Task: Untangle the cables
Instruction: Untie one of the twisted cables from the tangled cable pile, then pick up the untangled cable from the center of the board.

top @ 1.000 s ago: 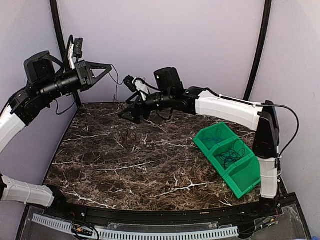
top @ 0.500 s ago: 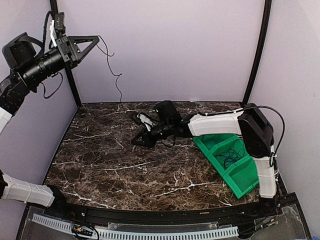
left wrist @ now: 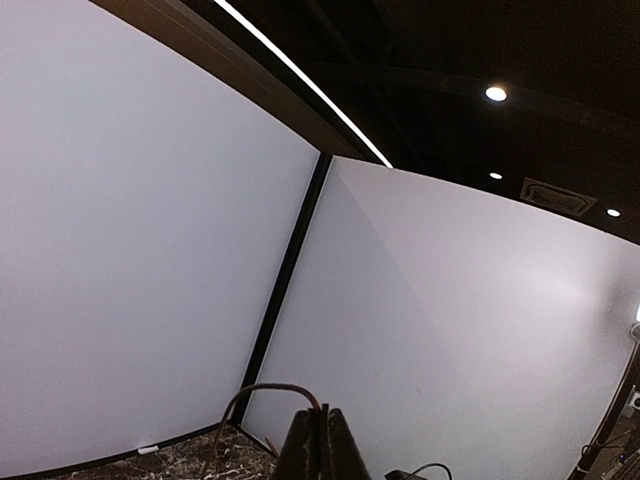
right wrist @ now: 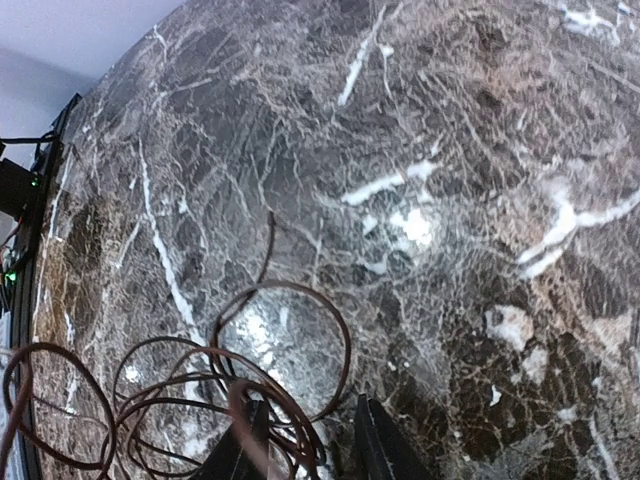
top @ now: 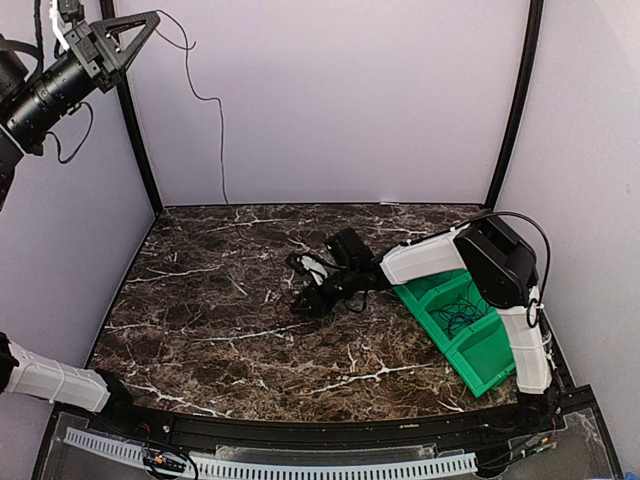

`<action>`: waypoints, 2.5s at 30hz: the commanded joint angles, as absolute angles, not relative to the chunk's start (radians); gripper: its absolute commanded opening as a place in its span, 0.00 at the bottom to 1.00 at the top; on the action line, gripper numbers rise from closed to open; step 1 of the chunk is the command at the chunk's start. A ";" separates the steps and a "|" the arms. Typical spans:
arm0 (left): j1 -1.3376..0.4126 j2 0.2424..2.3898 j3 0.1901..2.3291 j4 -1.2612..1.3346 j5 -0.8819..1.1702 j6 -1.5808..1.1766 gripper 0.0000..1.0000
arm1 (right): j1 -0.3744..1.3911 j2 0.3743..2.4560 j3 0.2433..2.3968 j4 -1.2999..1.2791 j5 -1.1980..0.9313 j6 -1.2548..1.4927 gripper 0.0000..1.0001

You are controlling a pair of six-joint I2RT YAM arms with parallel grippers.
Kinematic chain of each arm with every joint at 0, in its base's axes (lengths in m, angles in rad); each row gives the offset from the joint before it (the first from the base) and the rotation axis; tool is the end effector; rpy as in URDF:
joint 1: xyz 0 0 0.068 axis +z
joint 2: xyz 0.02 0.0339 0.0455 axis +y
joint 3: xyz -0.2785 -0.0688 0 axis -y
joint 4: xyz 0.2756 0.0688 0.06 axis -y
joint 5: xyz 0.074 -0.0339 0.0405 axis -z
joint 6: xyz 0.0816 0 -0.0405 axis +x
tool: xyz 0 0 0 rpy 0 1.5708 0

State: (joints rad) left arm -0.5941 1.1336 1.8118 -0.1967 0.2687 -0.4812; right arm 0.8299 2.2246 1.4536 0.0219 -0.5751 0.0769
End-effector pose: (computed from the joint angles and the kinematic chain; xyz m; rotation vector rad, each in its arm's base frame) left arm 0.1655 -0.1379 0.6561 0.3203 1.1308 -1.1029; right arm 0.3271 0.4234 0.0885 -1.1788 2.1343 1.1043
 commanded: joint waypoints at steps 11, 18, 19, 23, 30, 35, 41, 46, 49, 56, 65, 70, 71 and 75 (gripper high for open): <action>-0.635 1.167 2.093 0.074 0.229 -0.435 0.00 | 0.787 2.211 1.343 -0.003 -0.510 -0.043 0.33; -0.635 1.121 2.088 0.074 0.025 -0.385 0.00 | 0.771 2.159 1.317 -0.003 -0.457 -0.086 0.31; -0.635 1.116 2.067 0.056 -0.003 -0.384 0.00 | 0.770 2.141 1.316 -0.008 -0.463 -0.100 0.31; -0.634 1.062 1.873 0.015 -0.070 -0.417 0.00 | 0.770 2.045 1.389 -0.105 -0.534 -0.197 0.46; -0.635 0.881 1.374 0.050 -0.131 -0.485 0.00 | 0.770 1.853 1.528 -0.388 -0.605 -0.374 0.71; -0.634 0.811 1.210 0.046 -0.197 -0.498 0.00 | 0.771 1.742 1.526 -0.490 -0.605 -0.429 0.79; -0.635 0.812 1.052 0.056 -0.193 -0.533 0.00 | 0.773 1.735 1.557 -0.492 -0.562 -0.417 0.80; -0.635 0.834 0.977 0.022 -0.266 -0.517 0.00 | 0.775 1.821 1.646 -0.505 -0.496 -0.416 0.80; -0.635 0.838 0.939 0.012 -0.310 -0.499 0.00 | 0.783 1.906 1.714 -0.496 -0.424 -0.386 0.78; -0.633 0.818 0.886 -0.040 -0.369 -0.527 0.00 | 0.781 2.112 1.841 -0.455 -0.326 -0.355 0.60; -0.631 0.772 0.832 -0.076 -0.404 -0.595 0.00 | 0.804 2.279 1.981 -0.481 -0.417 -0.357 0.40; -0.630 0.758 0.803 -0.069 -0.387 -0.641 0.00 | 0.839 2.398 2.116 -0.479 -0.398 -0.354 0.55; -0.630 0.756 0.798 -0.065 -0.373 -0.645 0.00 | 0.843 2.427 2.155 -0.481 -0.404 -0.335 0.58; -0.630 0.759 0.789 -0.072 -0.371 -0.648 0.00 | 0.838 2.510 2.244 -0.431 -0.410 -0.252 0.60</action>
State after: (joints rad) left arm -0.6323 0.7681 0.8062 -0.0624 -0.3779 -0.6247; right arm 0.8341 2.4428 2.1757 -0.4931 -0.3950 -0.3309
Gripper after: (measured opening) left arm 0.021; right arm 0.596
